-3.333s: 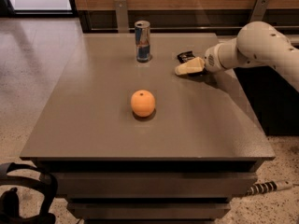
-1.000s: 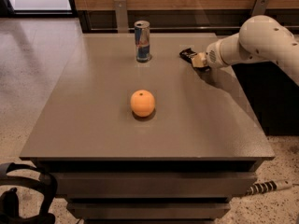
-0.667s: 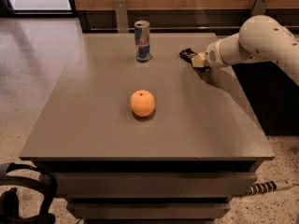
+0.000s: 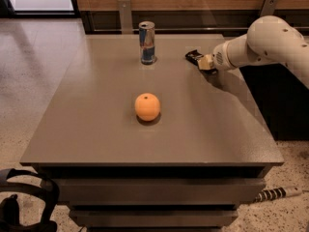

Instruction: Pick rxbar chocolate

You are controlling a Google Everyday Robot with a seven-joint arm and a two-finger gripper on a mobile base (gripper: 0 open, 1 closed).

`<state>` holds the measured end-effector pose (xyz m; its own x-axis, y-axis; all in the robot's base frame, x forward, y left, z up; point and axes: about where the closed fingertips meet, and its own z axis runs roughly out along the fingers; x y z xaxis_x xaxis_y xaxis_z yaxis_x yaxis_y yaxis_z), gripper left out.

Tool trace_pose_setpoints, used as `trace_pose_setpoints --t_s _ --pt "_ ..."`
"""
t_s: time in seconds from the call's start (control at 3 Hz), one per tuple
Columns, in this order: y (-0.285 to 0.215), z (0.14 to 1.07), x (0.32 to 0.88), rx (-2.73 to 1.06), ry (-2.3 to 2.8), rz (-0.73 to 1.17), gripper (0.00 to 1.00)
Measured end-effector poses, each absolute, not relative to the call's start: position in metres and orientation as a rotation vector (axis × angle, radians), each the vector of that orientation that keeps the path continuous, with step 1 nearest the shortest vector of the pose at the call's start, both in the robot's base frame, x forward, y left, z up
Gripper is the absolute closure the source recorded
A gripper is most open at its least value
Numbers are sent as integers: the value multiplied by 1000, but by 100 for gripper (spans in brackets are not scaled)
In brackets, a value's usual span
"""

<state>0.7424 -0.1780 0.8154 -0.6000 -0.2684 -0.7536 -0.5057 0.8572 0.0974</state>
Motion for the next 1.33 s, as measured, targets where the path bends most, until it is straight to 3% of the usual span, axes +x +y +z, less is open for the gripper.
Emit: trace_pose_setpoints --t_s 1.33 --pt "-188 898 754 -631 2129 193 100"
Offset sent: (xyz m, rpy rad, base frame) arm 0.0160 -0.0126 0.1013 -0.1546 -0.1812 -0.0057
